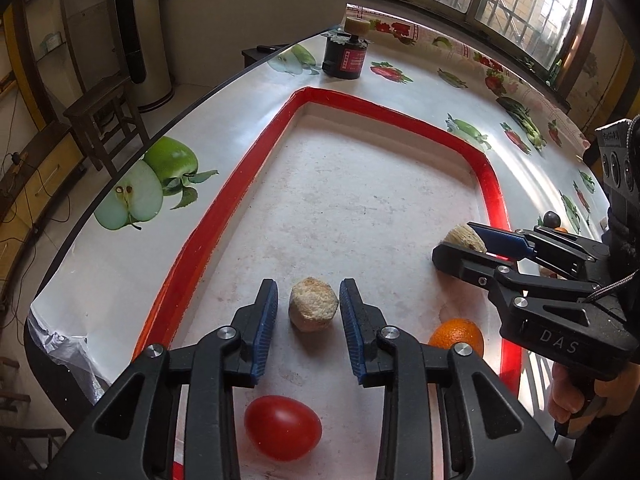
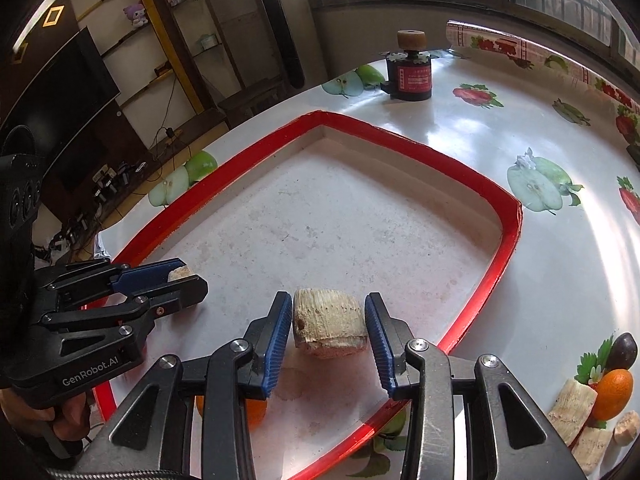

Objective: Organize fruits
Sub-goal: 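Carry the cork chunk into the tray with the left tool while the right carries the cylinder there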

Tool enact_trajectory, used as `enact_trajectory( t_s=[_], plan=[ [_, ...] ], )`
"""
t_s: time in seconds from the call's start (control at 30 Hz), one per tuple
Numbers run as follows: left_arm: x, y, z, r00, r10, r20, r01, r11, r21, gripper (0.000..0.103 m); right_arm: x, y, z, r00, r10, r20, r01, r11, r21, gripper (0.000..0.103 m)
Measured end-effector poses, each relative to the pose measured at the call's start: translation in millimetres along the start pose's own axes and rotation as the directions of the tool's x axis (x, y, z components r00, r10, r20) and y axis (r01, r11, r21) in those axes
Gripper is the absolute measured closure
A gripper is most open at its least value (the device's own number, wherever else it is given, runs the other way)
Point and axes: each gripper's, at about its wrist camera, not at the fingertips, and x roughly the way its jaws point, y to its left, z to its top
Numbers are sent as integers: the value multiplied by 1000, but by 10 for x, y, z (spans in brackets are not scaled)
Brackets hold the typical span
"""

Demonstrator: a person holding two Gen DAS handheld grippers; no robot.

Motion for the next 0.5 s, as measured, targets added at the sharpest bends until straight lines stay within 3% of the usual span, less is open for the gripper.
enact_trajectory(
  t_s=[0.5],
  plan=[
    [-280, -90, -51, 999, -5, 43, 5, 1000, 7, 68, -558, -60, -154, 997, -5, 75, 3, 999, 32, 57]
  ],
)
